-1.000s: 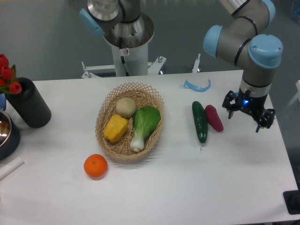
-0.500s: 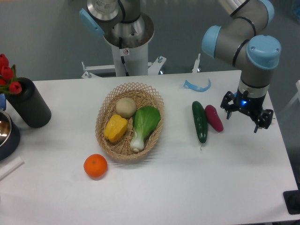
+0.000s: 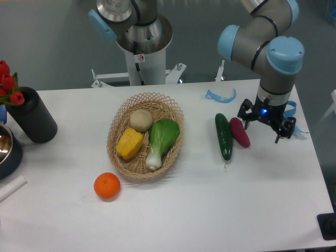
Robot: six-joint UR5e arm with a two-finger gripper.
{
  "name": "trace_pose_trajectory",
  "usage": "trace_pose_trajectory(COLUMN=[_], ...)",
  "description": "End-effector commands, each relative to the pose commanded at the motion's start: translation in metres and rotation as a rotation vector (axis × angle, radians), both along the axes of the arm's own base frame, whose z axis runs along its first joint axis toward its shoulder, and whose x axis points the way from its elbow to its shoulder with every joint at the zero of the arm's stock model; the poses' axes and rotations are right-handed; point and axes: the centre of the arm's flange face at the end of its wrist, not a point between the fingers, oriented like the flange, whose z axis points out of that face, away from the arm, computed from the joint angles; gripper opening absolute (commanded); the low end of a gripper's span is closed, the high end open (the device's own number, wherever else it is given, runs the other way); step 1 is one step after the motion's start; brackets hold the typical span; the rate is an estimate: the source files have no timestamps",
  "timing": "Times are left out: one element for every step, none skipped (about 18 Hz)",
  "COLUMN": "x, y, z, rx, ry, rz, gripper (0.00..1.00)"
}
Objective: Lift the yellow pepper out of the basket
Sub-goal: 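Move the open gripper from beside the eggplant toward the basket, then lower the gripper into the basket over the yellow pepper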
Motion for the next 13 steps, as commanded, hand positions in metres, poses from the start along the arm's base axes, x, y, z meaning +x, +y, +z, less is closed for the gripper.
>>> trace_pose_trajectory(x=[0.005,0.009,0.014,0.02,0.026,0.034,0.041,0.049,0.056,0.064,0.074,0.083,0.091], y=[0.001,0.004,0.011,0.019,0.027,0.036,0.044,0.051,0.058,0.067,0.077,0.086,0.093], z=[0.0,0.01,0.014,0.014,0.016,0.016,0.016,0.019,0.022,0.022,0.021,0.02,0.019], rx=[0.001,0.019,0.04,0.051,0.058,0.059,0.057,0.06,0.064,0.061,0.056,0.05,0.039], ry=[-0.003,0.01,0.007,-0.001,-0.003,-0.007,-0.009,-0.005,-0.002,-0.005,-0.007,-0.008,-0.008], rz=[0.008,0.025,0.048,0.074,0.092,0.087,0.074,0.06,0.053,0.052,0.044,0.035,0.026], gripper=[1.0,1.0,1.0,1.0,1.0,1.0,1.0,1.0,1.0,1.0,1.0,1.0,1.0])
